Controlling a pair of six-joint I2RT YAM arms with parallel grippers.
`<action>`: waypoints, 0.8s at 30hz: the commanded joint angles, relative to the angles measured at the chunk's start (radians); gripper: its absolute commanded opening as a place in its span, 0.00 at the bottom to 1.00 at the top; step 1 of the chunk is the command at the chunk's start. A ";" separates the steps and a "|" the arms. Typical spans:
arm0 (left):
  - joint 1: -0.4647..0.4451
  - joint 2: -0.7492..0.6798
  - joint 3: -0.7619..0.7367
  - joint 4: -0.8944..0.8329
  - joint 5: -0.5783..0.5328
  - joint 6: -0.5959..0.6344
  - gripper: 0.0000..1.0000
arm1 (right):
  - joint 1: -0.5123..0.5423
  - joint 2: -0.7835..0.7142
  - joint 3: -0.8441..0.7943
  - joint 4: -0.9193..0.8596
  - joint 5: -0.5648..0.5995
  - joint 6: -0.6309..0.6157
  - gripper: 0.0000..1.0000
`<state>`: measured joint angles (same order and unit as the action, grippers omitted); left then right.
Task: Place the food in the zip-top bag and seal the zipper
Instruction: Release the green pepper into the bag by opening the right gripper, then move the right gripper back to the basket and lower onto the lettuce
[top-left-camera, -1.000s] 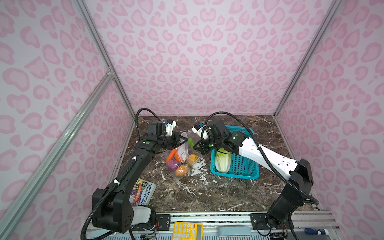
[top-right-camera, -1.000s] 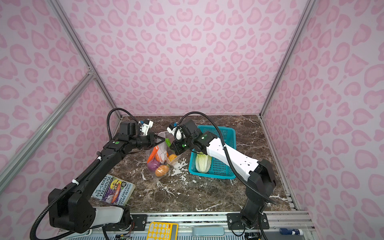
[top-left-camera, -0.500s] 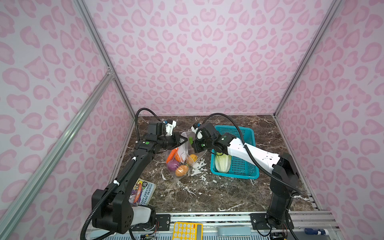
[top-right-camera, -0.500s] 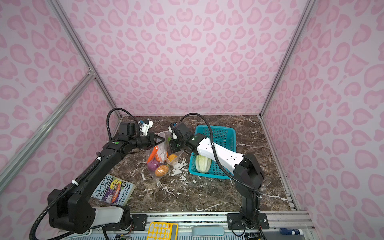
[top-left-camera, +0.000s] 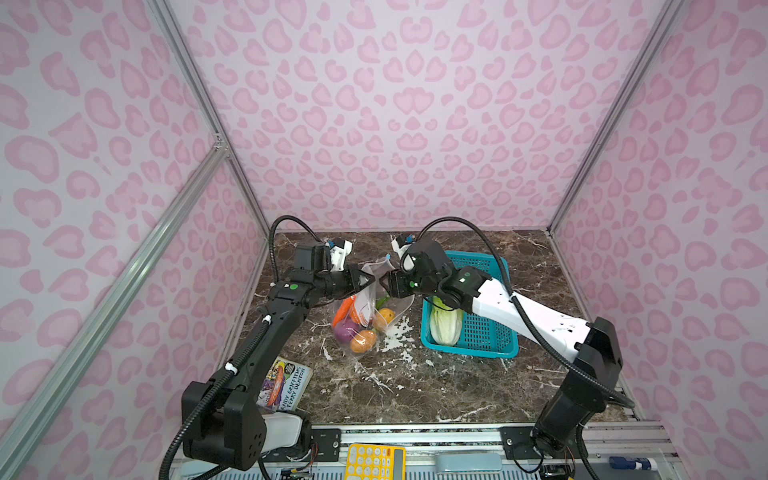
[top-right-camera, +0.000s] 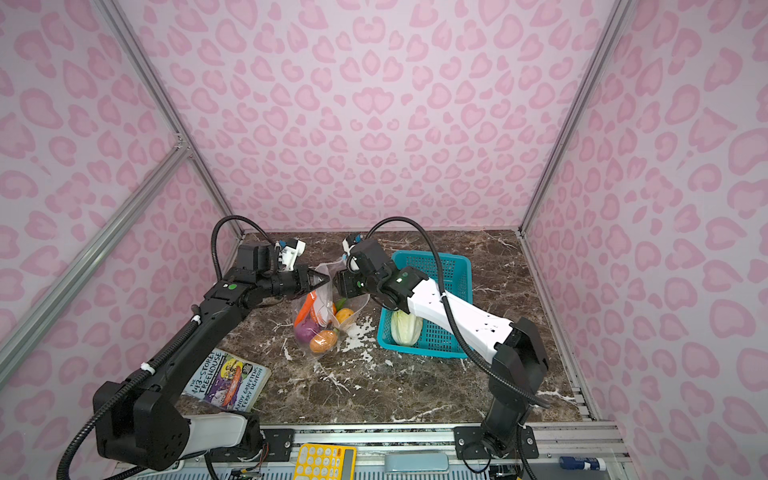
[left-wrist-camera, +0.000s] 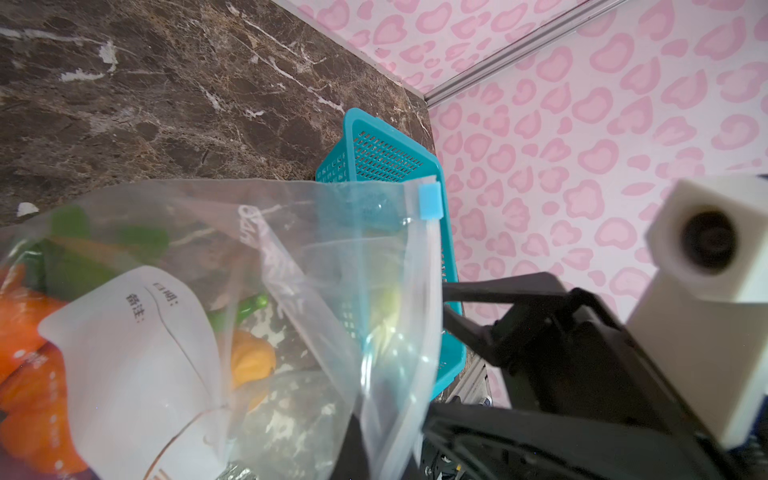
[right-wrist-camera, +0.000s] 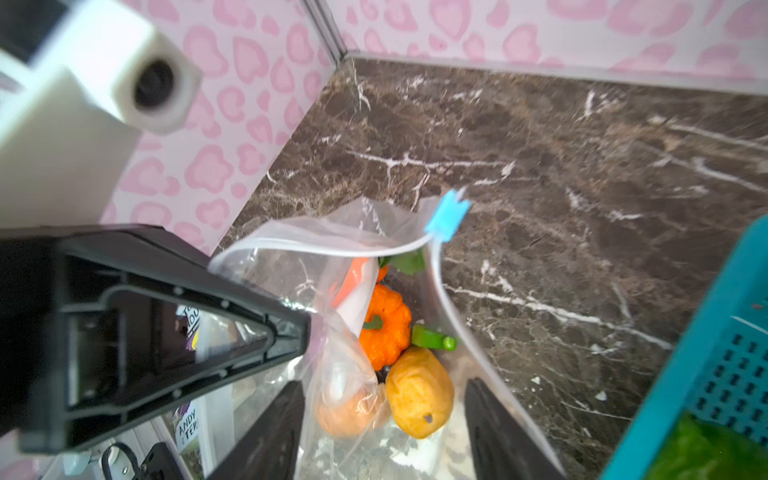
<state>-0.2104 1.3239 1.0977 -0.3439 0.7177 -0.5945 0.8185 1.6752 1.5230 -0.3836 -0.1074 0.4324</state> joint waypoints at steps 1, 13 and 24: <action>0.001 -0.006 -0.001 0.021 0.002 -0.001 0.03 | -0.032 -0.069 -0.073 0.009 0.060 -0.032 0.74; -0.001 0.004 -0.004 0.025 -0.003 -0.005 0.03 | -0.233 -0.347 -0.386 -0.103 0.151 -0.028 0.99; -0.001 0.010 -0.006 0.025 -0.008 -0.005 0.03 | -0.196 -0.230 -0.461 -0.116 0.138 0.044 0.99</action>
<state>-0.2115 1.3304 1.0946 -0.3435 0.7097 -0.6018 0.6090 1.4025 1.0447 -0.4904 0.0200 0.4568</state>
